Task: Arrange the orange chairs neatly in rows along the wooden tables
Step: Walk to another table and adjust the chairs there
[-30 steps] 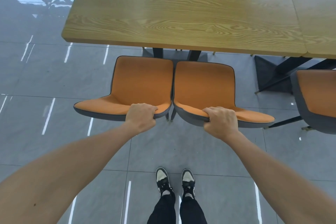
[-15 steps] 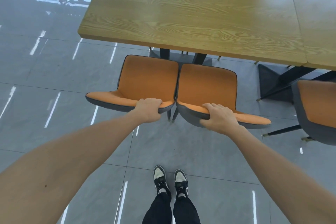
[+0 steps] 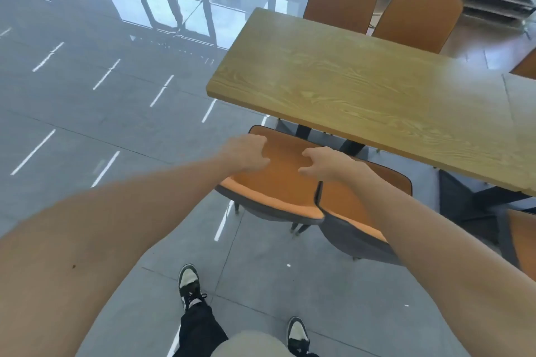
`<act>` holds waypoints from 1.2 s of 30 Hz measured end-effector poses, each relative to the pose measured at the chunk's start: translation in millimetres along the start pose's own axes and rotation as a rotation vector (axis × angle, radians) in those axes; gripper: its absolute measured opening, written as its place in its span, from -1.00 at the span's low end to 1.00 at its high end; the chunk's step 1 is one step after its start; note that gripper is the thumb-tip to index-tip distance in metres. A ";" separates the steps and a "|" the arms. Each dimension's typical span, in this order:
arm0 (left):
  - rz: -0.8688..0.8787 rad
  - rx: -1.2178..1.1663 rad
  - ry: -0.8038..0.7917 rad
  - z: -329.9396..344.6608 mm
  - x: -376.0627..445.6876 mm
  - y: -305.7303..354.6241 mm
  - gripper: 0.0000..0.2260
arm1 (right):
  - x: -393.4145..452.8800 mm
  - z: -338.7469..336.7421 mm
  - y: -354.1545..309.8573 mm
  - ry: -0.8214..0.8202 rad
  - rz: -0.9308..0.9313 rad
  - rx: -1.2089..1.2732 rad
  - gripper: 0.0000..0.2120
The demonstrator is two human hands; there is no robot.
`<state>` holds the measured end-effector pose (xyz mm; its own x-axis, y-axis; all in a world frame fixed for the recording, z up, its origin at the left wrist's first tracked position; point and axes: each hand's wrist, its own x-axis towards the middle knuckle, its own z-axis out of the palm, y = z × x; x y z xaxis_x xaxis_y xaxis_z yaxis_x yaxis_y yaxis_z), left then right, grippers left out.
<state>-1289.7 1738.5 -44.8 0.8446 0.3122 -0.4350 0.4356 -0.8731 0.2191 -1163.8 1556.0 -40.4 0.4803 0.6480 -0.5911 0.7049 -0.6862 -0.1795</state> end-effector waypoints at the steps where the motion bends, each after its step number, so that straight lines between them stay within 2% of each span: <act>1: -0.014 0.028 0.007 -14.0 5.0 -19.0 -0.50 | 12.4 -12.9 -18.4 -0.017 -0.001 -0.008 -0.38; 6: 0.014 0.075 0.068 -87.3 35.4 -118.1 -0.47 | 83.7 -76.4 -108.6 -0.053 0.038 -0.017 -0.36; 10: 0.078 0.126 0.079 -135.2 61.2 -193.1 -0.56 | 137.4 -120.6 -172.5 0.009 0.096 0.016 -0.40; 16: 0.185 0.191 0.210 -191.3 128.0 -281.4 -0.40 | 212.3 -176.1 -229.2 0.296 0.159 0.079 -0.36; 19: 0.232 0.197 0.259 -217.0 182.0 -314.4 -0.35 | 268.8 -200.8 -239.8 0.382 0.211 0.073 -0.30; 25: 0.277 0.157 0.202 -277.2 309.3 -369.7 -0.26 | 399.5 -260.5 -240.8 0.453 0.242 0.140 -0.27; 31: 0.313 0.143 0.147 -350.6 434.5 -412.0 -0.25 | 498.3 -331.6 -231.5 0.461 0.273 0.208 -0.28; 36: 0.382 0.162 0.061 -408.8 562.4 -422.2 -0.27 | 590.0 -396.8 -198.9 0.374 0.354 0.224 -0.31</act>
<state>-871.3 2435.8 -24.9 0.9551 -0.0279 -0.2951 0.0370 -0.9765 0.2121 -813.6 2205.9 -41.4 0.8486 0.4108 -0.3334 0.3590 -0.9100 -0.2076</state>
